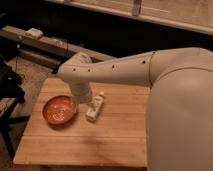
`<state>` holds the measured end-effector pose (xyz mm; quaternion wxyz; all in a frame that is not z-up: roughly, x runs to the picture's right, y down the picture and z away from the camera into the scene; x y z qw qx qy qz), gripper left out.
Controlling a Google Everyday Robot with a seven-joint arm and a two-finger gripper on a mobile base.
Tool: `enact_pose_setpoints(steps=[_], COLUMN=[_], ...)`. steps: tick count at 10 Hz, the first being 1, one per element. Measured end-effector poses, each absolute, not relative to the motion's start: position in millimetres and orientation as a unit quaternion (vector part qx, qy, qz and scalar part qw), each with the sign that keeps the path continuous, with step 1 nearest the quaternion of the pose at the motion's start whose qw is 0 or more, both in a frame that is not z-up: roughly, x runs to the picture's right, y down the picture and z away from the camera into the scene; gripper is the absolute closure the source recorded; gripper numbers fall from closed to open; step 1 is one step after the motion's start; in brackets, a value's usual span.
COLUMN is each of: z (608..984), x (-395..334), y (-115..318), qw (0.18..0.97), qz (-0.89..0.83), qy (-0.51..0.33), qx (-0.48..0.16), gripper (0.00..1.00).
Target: Place the bottle in the ceramic bowl
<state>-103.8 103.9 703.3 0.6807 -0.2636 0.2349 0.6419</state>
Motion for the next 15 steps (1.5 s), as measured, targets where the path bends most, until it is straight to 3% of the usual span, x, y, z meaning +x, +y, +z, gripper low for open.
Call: enact_pose_setpoints(steps=[11, 15], z=[704.5, 761.0], x=[-104.4, -109.0], y=[102.9, 83.2], qw=[0.680, 0.693], qz=[0.642, 0.639], qy=[0.234, 0.234], qx=[-0.264, -0.239], gripper=[0.35, 0.35])
